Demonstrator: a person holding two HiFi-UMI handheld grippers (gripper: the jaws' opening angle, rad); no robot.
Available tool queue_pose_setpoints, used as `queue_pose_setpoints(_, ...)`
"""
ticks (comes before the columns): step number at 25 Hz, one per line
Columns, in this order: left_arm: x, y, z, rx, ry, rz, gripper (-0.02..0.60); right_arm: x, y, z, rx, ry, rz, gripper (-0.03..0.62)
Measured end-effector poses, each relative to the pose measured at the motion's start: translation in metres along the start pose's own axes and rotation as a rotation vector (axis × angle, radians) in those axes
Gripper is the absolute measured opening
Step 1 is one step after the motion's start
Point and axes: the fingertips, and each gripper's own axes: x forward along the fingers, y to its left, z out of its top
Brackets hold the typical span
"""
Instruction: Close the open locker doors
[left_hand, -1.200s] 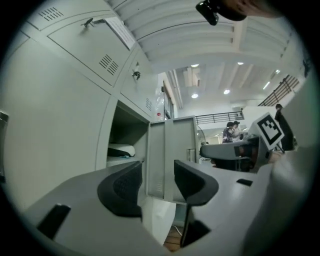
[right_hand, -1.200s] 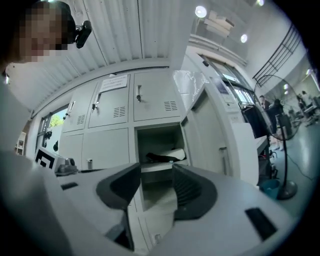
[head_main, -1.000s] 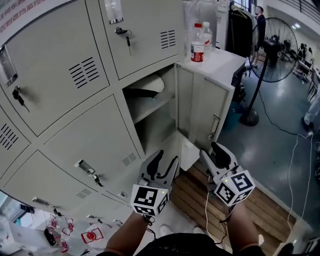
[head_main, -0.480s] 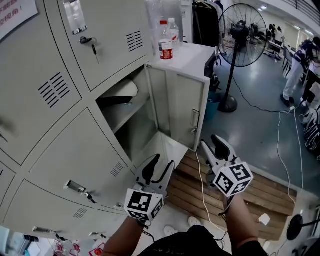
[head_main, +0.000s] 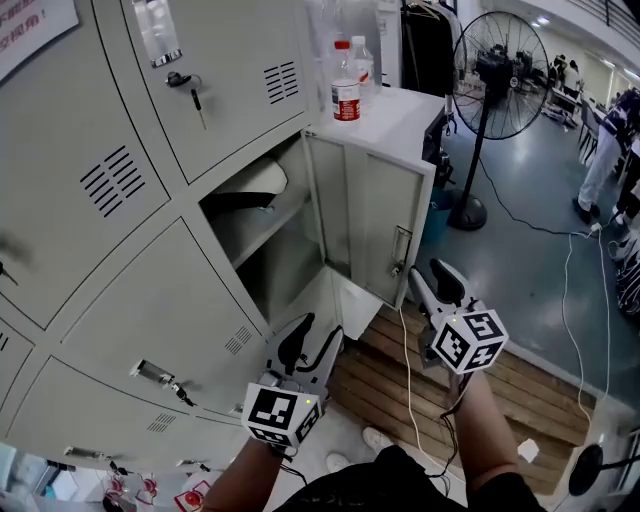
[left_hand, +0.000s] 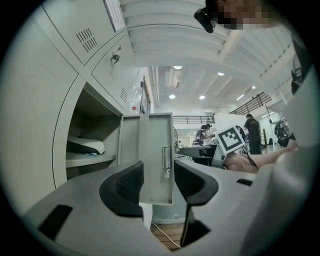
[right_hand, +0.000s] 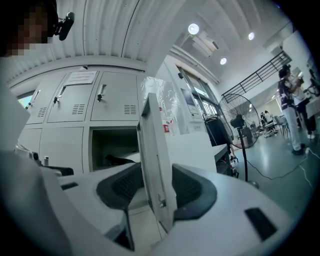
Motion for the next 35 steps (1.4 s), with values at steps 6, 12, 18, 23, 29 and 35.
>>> queue_pose_setpoints(6,0.013,0.005,0.002,-0.004,0.004,0.044,0.193,0.027,-0.013,-0.009,0.008,0.041,0.033,0.181)
queue_pose_setpoints(12,0.023,0.010,-0.002,-0.006,0.018,0.089,0.192,0.047,-0.021,-0.020,0.010,0.073,0.067,0.179)
queue_pose_setpoints(18,0.031,0.011,-0.003,-0.011,0.019,0.106,0.190,0.049,-0.020,-0.027,-0.062,0.086,0.065,0.094)
queue_pose_setpoints(23,0.035,0.009,0.004,-0.009,0.004,0.115,0.187,0.044,-0.009,-0.029,-0.106,0.100,0.101,0.089)
queue_pose_setpoints(29,0.034,0.010,0.004,-0.010,0.003,0.121,0.183,0.039,0.013,-0.030,-0.130,0.097,0.140,0.086)
queue_pose_setpoints(35,0.028,0.013,0.005,-0.019,-0.002,0.137,0.179,0.033,0.038,-0.034,-0.137,0.105,0.196,0.087)
